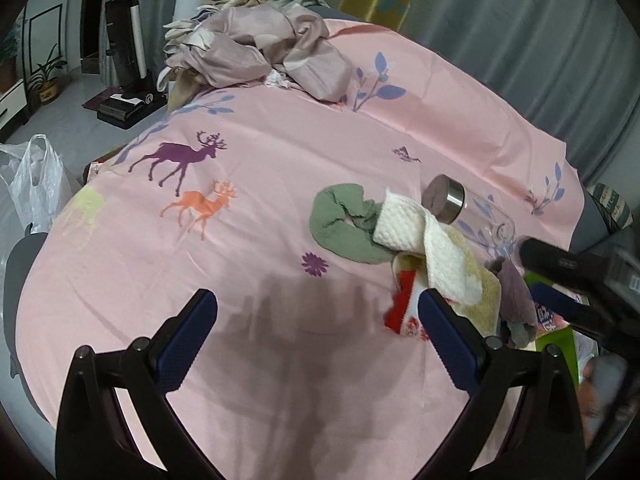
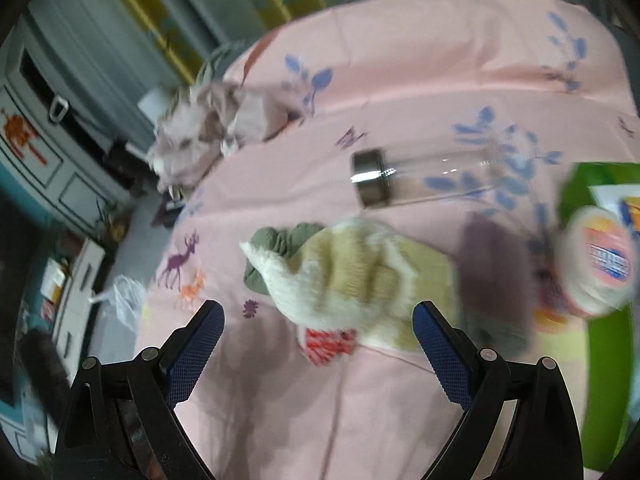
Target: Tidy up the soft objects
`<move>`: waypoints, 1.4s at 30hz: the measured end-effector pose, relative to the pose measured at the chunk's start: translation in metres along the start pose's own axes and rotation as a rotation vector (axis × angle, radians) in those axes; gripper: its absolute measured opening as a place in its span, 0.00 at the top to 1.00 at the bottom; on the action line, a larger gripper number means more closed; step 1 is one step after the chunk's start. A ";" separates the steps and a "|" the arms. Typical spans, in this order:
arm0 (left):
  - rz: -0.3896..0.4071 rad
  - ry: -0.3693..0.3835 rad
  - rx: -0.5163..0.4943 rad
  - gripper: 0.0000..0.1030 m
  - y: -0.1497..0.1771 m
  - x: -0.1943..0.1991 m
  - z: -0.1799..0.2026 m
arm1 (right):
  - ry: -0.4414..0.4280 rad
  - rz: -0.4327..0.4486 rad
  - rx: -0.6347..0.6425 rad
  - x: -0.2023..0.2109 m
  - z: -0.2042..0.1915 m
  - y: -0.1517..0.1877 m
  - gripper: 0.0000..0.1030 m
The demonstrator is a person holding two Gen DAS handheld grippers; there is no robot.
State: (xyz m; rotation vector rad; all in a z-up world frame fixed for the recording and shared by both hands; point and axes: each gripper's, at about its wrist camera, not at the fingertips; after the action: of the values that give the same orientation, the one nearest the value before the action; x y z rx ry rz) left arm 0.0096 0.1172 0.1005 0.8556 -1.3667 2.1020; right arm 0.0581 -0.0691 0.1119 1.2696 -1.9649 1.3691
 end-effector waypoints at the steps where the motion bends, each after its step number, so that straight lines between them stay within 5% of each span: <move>1: -0.001 0.000 0.004 0.03 -0.001 0.000 -0.002 | 0.016 -0.015 0.013 -0.011 -0.005 -0.003 0.06; 7: -0.024 0.021 0.044 0.04 -0.004 -0.005 -0.011 | 0.155 -0.085 0.054 -0.062 -0.014 -0.011 0.21; 9: -0.027 0.034 0.049 0.04 -0.005 -0.005 -0.012 | 0.243 -0.074 0.099 -0.068 -0.016 -0.010 0.55; 12: -0.030 0.042 0.048 0.04 -0.005 -0.005 -0.010 | 0.234 -0.046 0.109 -0.063 -0.012 -0.014 0.77; 23: -0.025 0.034 0.035 0.04 -0.004 -0.003 -0.007 | 0.040 0.233 0.090 0.067 -0.017 -0.034 0.79; 30: -0.023 0.022 0.033 0.04 -0.003 -0.002 -0.007 | -0.094 0.348 0.130 0.148 -0.027 -0.008 0.79; 35: -0.021 0.015 0.048 0.04 -0.003 -0.001 -0.010 | -0.199 0.263 0.137 0.134 -0.020 0.029 0.79; 42: -0.042 0.024 0.014 0.04 0.003 -0.001 -0.001 | -0.054 -0.045 0.092 0.038 0.018 0.073 0.79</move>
State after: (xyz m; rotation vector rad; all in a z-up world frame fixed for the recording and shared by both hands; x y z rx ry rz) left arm 0.0079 0.1165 0.0976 0.8552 -1.3122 2.0862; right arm -0.0210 -0.0950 0.0961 1.3985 -1.9161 1.4315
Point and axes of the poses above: each gripper's, at about its wrist camera, not at the fingertips, and x roughly against the way its jaws point, z to its right, y to its underside
